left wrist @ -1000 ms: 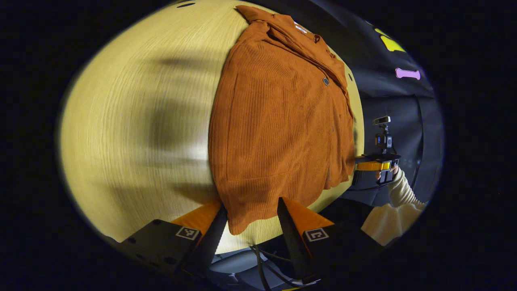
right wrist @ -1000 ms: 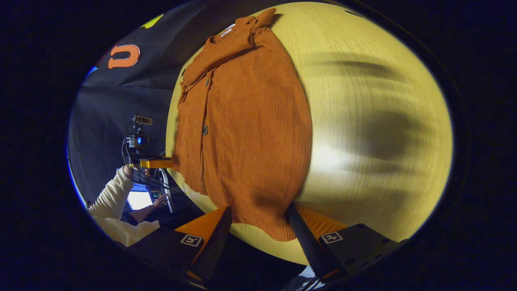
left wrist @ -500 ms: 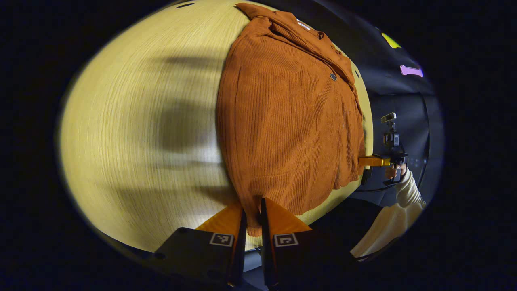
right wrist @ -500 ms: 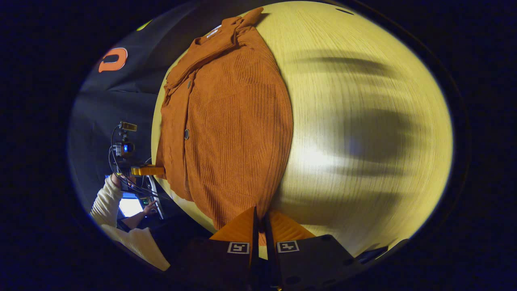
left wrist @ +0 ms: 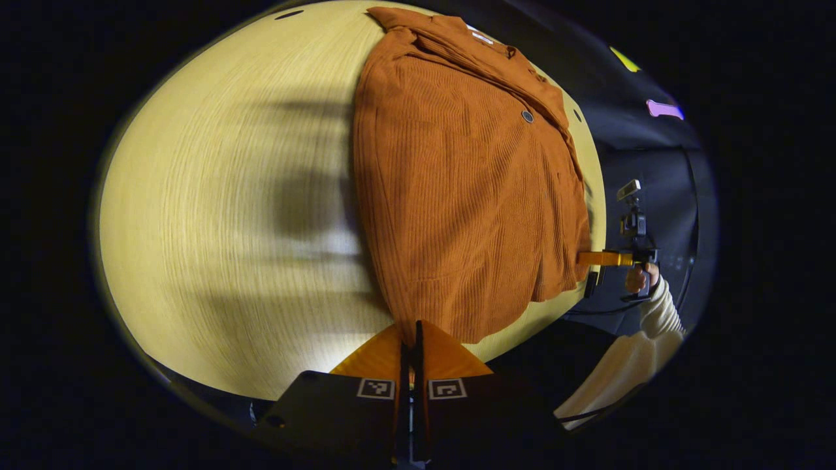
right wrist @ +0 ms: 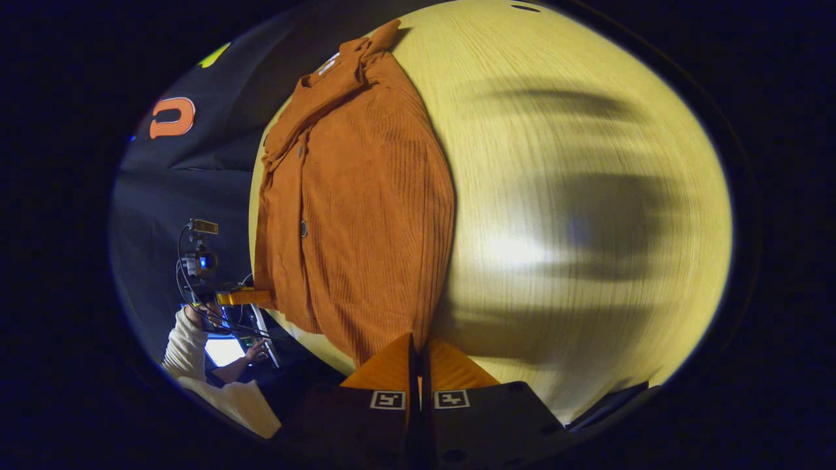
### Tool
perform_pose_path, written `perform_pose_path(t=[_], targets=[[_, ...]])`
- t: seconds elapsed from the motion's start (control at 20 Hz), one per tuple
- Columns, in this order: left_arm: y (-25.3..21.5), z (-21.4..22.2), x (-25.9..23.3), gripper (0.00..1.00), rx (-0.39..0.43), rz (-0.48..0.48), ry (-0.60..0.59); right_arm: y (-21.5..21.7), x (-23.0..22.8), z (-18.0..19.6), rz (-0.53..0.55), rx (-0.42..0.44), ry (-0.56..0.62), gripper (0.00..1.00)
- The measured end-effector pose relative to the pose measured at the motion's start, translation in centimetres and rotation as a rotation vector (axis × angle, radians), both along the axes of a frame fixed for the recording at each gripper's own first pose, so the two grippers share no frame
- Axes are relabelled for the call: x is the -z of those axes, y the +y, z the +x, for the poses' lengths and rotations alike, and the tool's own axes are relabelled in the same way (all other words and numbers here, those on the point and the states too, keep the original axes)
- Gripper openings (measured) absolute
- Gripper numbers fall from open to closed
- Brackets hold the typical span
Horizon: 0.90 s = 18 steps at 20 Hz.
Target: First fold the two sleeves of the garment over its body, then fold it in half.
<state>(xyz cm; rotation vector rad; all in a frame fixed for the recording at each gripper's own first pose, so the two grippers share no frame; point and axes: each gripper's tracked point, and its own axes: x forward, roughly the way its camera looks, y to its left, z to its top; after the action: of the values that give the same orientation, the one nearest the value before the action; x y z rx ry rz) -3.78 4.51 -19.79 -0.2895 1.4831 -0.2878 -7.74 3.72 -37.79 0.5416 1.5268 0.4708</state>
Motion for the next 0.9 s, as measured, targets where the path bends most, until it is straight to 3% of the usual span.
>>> perform_pose_path(t=[0.3,0.45,0.75,0.9], targets=[[-1.5,1.3,-3.7,0.05,0.074,0.054,-0.098,1.6,-7.2,0.8,0.127,-0.003,-0.098,0.01],[-2.0,3.4,-5.5,0.04,0.142,0.135,-0.177,2.6,-10.8,2.8,0.180,-0.008,-0.178,0.01],[-3.2,11.4,-7.8,0.04,0.217,0.190,-0.277,4.0,-16.2,7.9,0.187,-0.064,-0.365,0.01],[-2.4,11.9,-7.8,0.03,0.263,0.203,-0.361,4.8,-18.4,11.2,0.183,-0.059,-0.423,0.01]])
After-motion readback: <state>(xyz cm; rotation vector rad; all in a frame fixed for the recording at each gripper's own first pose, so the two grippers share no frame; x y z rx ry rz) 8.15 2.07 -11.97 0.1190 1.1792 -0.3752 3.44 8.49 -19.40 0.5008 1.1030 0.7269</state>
